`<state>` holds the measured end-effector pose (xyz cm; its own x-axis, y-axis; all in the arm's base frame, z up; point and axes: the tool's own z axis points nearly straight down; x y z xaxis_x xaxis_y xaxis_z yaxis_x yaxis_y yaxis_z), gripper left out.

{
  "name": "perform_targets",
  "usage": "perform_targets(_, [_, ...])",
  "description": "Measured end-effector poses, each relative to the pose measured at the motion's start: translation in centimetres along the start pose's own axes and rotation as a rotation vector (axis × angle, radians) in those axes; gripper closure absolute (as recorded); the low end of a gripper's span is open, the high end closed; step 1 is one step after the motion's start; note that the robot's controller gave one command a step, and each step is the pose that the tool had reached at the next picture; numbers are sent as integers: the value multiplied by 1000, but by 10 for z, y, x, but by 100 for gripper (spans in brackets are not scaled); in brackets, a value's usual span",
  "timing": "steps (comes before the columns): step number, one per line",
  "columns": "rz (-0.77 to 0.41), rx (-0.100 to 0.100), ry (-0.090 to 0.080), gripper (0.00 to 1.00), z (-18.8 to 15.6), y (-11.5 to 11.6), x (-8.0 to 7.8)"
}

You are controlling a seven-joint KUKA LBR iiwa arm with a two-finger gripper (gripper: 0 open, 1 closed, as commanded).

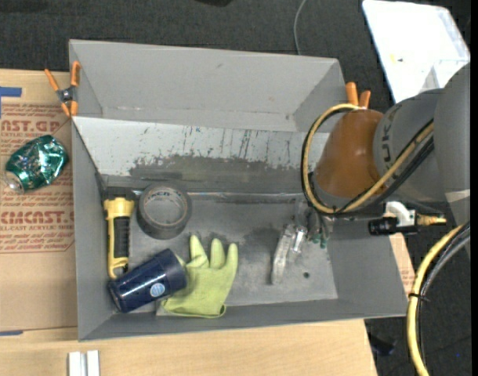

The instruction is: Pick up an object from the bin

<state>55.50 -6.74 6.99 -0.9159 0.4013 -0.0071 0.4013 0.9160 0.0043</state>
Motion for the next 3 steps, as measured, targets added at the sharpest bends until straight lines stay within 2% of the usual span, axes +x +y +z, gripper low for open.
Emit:
perform_targets(1, [0,0,0,100,-3,0,0])
perform_targets(3, [0,0,4,100,-58,1,1])
